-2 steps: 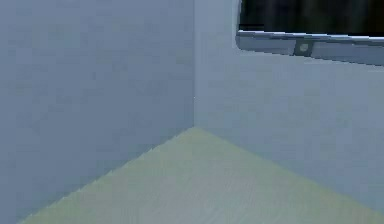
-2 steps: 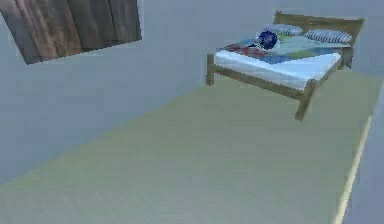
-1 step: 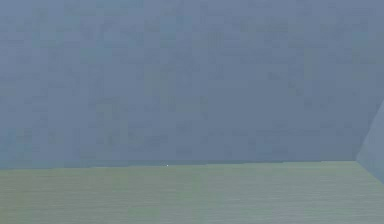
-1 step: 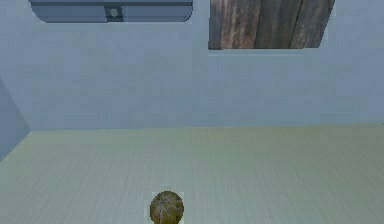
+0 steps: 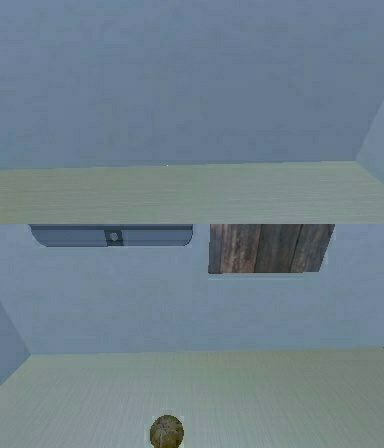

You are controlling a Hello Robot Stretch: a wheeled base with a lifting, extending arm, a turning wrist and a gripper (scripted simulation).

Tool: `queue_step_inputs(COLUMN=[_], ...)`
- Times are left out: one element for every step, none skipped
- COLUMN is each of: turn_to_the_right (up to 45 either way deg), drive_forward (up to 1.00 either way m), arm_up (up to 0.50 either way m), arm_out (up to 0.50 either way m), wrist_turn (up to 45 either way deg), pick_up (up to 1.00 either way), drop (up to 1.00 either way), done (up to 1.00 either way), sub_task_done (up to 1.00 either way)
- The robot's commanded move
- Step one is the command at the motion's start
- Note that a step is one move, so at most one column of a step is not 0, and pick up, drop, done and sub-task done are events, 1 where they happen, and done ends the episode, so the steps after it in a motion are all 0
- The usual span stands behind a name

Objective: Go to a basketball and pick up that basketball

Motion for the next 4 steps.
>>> queue_step_inputs(turn_to_the_right=[0.0,0.0,0.0,0.0], drive_forward=[0.0,0.0,0.0,0.0], arm_up=[0.0,0.0,0.0,0.0], arm_out=[0.44,0.0,0.0,0.0], wrist_turn=[0.0,45.0,45.0,45.0], pick_up=[0.0,0.0,0.0,0.0], drop=[0.0,0.0,0.0,0.0], done=[0.0,0.0,0.0,0.0], sub_task_done=[0.0,0.0,0.0,0.0])
